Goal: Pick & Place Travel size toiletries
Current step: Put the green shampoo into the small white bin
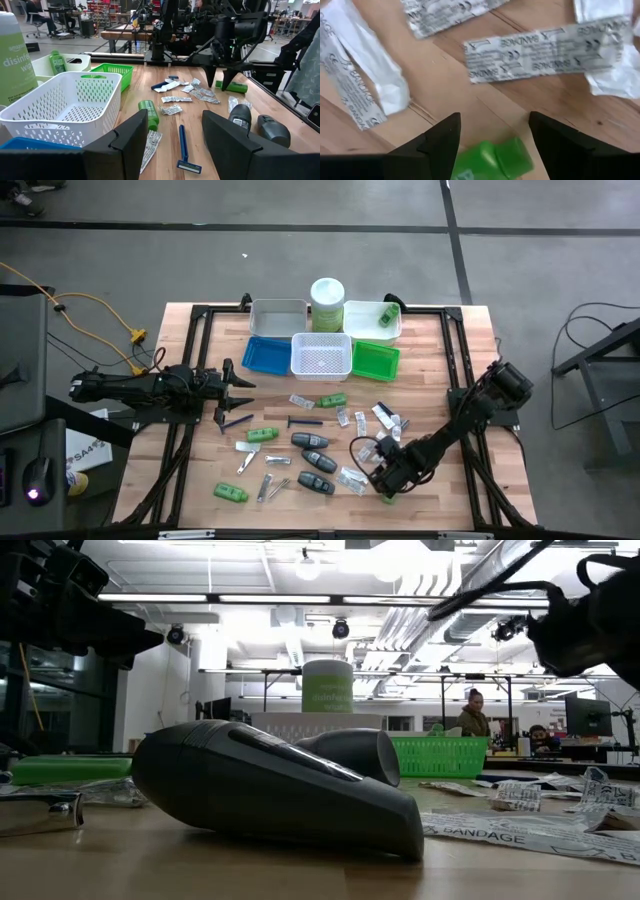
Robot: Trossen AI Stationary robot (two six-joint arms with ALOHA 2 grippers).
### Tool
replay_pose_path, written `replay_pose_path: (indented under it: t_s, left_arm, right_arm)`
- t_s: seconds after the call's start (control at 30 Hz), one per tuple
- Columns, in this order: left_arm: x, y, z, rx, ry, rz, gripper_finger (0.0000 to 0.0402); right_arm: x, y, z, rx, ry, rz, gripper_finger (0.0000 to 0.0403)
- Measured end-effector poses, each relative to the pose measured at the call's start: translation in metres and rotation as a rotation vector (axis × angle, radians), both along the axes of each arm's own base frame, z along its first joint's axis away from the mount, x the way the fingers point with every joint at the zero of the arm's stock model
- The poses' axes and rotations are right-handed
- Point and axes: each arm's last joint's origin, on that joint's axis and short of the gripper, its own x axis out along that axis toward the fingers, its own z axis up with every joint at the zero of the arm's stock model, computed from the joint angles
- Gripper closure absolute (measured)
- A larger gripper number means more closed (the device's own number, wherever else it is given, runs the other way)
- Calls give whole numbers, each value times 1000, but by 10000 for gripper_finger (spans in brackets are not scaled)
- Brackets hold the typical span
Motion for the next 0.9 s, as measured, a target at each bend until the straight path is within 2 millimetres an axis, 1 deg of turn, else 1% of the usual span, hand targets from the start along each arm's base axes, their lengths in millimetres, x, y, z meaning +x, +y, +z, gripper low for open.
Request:
replay_pose_path:
  t_s: [0.1,0.23,0.33,0.47,0.53,0.63,0.73,0.83,0.9]
  left_arm:
    - [0,0,0,0,1,0,213]
    - [0,0,0,0,0,0,213]
    - [0,0,0,0,0,0,213]
    - [0,0,0,0,1,0,213]
    - [0,0,0,0,1,0,213]
    - [0,0,0,0,0,0,213]
    - [0,0,0,0,1,0,213]
    - [0,0,0,0,0,0,213]
    - [0,0,0,0,0,0,213]
  right_arm:
    - [-4,-5,7,4,20,15,168]
    - [-8,-9,26,6,-21,13,168]
    - [-16,-14,38,-9,-17,-25,168]
    - [-26,-4,46,48,-31,-69,168]
    - [-31,4,47,82,-35,-45,168]
    - [-37,17,48,122,-52,116,168]
    - [-42,31,51,147,-119,372,168]
    - [-47,41,52,128,-180,609,168]
    - [-51,44,52,90,-200,640,168]
